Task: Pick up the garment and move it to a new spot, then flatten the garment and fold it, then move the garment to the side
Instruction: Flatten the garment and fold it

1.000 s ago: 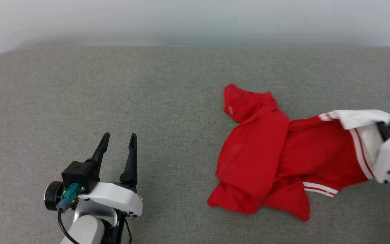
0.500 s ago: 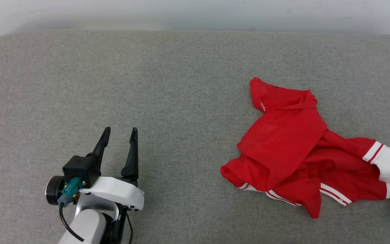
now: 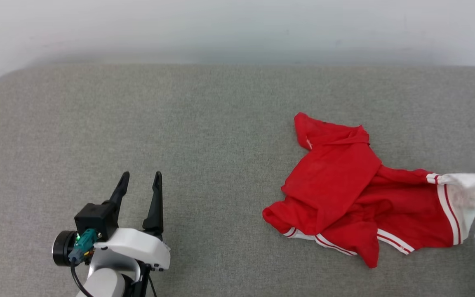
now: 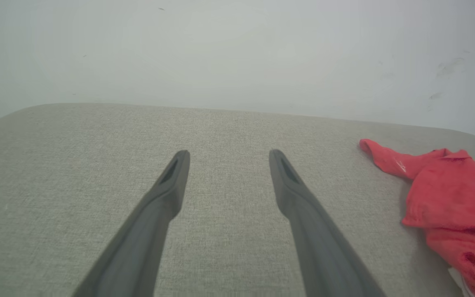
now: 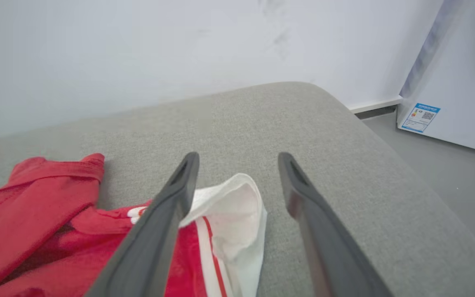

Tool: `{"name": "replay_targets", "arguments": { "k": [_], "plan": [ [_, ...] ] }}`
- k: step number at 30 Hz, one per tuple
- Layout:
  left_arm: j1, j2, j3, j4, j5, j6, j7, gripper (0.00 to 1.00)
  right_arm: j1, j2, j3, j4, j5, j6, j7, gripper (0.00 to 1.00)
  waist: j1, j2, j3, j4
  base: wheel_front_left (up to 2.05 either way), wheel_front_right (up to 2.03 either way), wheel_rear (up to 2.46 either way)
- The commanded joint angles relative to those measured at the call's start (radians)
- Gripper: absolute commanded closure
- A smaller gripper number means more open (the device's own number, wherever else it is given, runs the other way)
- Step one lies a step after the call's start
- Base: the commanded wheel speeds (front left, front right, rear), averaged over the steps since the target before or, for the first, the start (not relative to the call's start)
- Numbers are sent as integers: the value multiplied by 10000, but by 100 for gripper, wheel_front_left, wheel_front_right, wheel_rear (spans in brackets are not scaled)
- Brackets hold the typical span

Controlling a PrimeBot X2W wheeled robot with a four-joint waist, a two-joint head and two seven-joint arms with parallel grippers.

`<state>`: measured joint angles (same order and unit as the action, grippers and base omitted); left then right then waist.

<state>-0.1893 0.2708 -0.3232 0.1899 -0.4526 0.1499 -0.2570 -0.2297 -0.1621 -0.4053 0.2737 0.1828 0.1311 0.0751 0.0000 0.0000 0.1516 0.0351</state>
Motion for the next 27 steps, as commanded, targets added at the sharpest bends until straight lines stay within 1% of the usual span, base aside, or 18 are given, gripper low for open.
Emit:
{"name": "replay_targets", "arguments": {
  "k": [1,5,9,13,19,24,27],
  "plan": [
    [146,29,-1,-1,-15,36,12,0,260,195,148,-318,-162,-7,-238,0,0,0,-275,-88,0,0,0],
    [424,59,-25,-44,-76,110,79,0,832,553,589,-1130,-430,-8,-565,0,0,0,-653,-187,0,0,0],
    [661,131,-43,-128,-116,205,199,0,1428,851,1157,-1857,-532,-7,-542,0,0,0,-972,-282,0,0,0],
    [860,218,-48,-207,-155,292,357,0,2045,1022,1868,-2668,-588,-7,-512,0,0,0,-1234,-412,0,0,0],
    [993,366,-80,-431,-102,418,620,0,2761,1114,2867,-3903,-535,-7,-303,0,0,0,-1473,-703,0,0,0],
    [748,483,-285,-622,-56,296,1035,0,3173,1122,3467,-4638,-463,-7,-63,0,0,0,-1498,-977,0,0,0],
    [479,466,-687,-813,14,156,1670,0,3337,1123,3652,-4923,-430,-7,37,0,0,0,-1416,-1140,0,0,0]
  ]
}}
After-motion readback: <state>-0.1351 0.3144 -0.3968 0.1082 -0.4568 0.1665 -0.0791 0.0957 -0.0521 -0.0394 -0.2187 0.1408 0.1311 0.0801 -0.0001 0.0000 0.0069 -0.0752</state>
